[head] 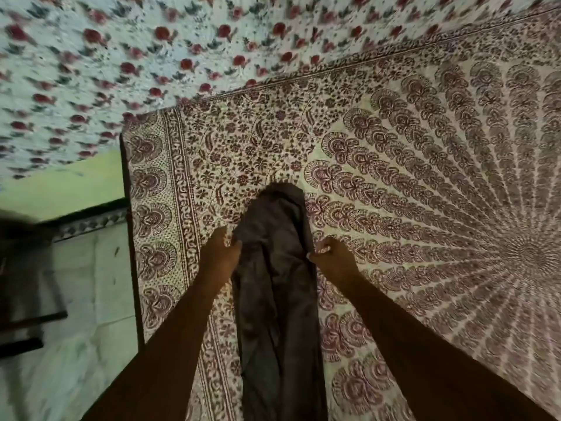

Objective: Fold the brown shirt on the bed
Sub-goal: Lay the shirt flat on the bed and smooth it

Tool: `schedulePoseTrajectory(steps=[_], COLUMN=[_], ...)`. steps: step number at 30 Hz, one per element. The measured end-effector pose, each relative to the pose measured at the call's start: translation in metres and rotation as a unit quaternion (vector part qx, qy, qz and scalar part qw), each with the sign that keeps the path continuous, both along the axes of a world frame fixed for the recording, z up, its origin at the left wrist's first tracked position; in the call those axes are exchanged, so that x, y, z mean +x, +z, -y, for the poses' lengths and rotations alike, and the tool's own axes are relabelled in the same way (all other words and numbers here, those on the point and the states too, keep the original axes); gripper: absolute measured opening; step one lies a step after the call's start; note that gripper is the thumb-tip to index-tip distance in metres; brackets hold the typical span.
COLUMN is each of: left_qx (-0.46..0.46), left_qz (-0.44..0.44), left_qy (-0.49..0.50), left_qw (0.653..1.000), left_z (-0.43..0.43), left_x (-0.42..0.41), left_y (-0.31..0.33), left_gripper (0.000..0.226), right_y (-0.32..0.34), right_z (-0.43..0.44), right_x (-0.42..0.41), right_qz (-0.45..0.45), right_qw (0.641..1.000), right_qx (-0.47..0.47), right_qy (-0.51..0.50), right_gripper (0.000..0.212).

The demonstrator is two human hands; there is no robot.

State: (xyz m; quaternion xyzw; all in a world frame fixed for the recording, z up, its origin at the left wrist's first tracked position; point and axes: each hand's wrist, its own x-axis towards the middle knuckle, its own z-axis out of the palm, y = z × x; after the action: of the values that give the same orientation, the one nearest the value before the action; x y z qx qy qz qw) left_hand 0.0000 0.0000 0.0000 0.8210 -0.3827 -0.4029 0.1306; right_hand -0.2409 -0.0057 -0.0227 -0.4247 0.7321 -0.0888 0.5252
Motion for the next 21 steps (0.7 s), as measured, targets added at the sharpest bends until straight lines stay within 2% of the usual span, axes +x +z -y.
schedulePoseTrajectory(steps=[3,5,7,9,11,12,13,15,17,19,21], left_qx=[0.04,0.065,0.083,0.093,0.098,0.101,0.101,0.098,0.098,0.109,0.086], left_qz=[-0.034,-0.063,-0.084,-0.125,-0.172,-0.185,-0.203,-0.248,-0.291,-0.347,-0.38], left_qy=[0.017,0.029,0.038,0.059,0.054,0.053,0.059,0.088,0.081,0.072,0.054], left_qw=[0.998,0.996,0.992,0.986,0.979,0.976,0.972,0.96,0.948,0.929,0.92], left_z=[0.017,0.028,0.032,0.031,0.023,0.016,0.01,-0.006,-0.023,-0.045,-0.07], left_x=[0.011,0.015,0.015,0.011,0.005,-0.001,-0.007,-0.012,-0.015,-0.017,-0.02], left_y=[-0.028,-0.042,-0.051,-0.047,-0.038,-0.028,-0.019,-0.001,0.023,0.048,0.081], left_gripper=[0.062,0.067,0.075,0.065,0.031,0.014,0.009,0.021,0.012,0.031,0.034], right_y=[-0.022,-0.032,-0.042,-0.046,-0.032,-0.02,-0.006,0.026,0.055,0.084,0.118], right_z=[0.02,0.03,0.03,0.026,0.017,0.01,0.003,-0.016,-0.037,-0.061,-0.085], right_x=[0.016,0.025,0.027,0.023,0.021,0.02,0.019,0.015,0.009,0.003,-0.007], right_qz=[-0.018,0.006,0.009,0.028,0.082,0.117,0.151,0.201,0.228,0.234,0.24], right_qw=[0.999,0.999,0.999,0.998,0.993,0.989,0.984,0.976,0.971,0.97,0.967], right_qx=[0.03,0.038,0.033,0.046,0.047,0.046,0.044,0.023,-0.011,-0.039,-0.078], right_qy=[0.015,0.002,-0.022,-0.046,-0.069,-0.074,-0.078,-0.078,-0.07,-0.053,-0.034], right_gripper=[0.035,0.041,0.034,0.022,0.011,0.017,0.027,0.034,0.034,0.031,0.025])
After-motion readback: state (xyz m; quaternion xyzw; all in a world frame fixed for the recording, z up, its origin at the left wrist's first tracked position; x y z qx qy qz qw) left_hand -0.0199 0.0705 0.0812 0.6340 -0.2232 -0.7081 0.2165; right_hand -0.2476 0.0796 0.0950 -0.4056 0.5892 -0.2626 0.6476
